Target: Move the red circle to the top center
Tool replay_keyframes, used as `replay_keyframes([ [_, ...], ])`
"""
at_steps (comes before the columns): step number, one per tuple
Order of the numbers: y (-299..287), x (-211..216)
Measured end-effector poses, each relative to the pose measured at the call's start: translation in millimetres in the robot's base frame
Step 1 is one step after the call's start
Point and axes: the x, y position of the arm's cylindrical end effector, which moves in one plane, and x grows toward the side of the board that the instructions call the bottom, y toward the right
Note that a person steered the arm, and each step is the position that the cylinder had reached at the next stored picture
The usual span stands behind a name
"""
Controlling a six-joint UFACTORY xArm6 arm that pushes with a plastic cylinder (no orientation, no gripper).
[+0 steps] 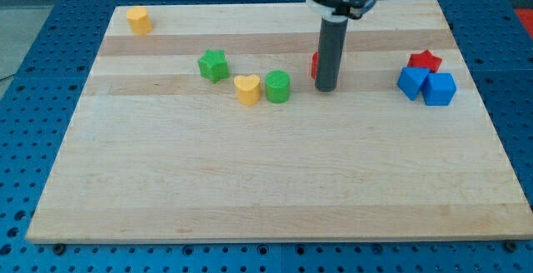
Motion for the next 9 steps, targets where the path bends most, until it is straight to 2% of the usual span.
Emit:
replay_keyframes([
  [2,-59.0,-81.2],
  [4,-11.6,-44.8],
  [5,36.4,-47.2],
  [6,31.2,-74.9],
  [7,-29.3,-93.6],
  [8,-57.1,-93.0],
  [9,-43.5,-64.1],
])
